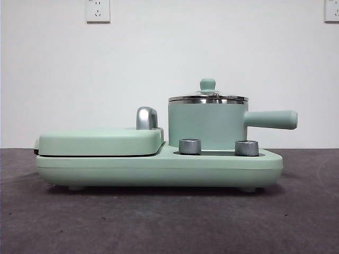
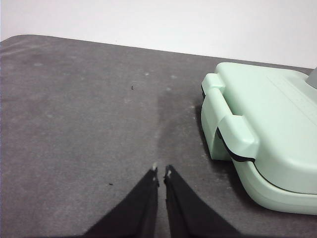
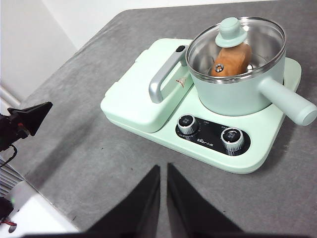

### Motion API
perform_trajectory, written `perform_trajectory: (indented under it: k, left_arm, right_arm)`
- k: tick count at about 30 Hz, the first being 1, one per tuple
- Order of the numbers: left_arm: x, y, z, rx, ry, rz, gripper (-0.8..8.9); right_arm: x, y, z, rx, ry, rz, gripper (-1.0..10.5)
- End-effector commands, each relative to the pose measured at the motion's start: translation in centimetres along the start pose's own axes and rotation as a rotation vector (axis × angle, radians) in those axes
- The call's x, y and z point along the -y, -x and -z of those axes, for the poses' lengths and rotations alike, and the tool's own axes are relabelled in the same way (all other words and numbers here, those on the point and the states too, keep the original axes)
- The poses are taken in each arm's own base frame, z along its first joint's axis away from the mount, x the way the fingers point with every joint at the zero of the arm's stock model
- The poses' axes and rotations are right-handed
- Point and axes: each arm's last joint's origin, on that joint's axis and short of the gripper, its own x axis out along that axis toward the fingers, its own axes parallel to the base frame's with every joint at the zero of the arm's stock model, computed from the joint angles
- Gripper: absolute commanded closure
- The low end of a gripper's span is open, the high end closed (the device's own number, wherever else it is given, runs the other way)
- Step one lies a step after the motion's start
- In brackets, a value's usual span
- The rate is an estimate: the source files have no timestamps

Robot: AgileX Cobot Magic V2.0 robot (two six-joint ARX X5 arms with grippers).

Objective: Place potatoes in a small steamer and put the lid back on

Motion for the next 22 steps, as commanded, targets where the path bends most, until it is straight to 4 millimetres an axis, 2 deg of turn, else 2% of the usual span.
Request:
perform_trajectory:
  k: [1,7,11,16,22]
  left_arm:
    - [-0.1,-0.2,0.7,-0.023,-0.008,-0.008,7.86]
    - [-0.1,-0.2,0.7,-0.023,-0.008,-0.008,7.86]
    - [-0.1,-0.2,0.7,-0.023,-0.008,-0.008,7.86]
    - [-0.1,-0.2,0.7,-0.023,-0.008,-0.008,7.86]
    - [-0.1,-0.2,0.7,-0.023,-0.008,-0.008,7.86]
  right_arm:
    - [-0.1,0.1,-0.3,0.012,0.016,-0.008,9.3]
    - [0.1,0.4,0.0,0.087,0.059,0.043,9.3]
    - [1.5,-0.2,1.6,0.258,0.157,0.094,9.3]
    - [5.2,-2.7,5.7,0.474,0.218,0.291,9.3]
    - [8.9,-5.0,11.0,0.465,0.147,0.496,9.3]
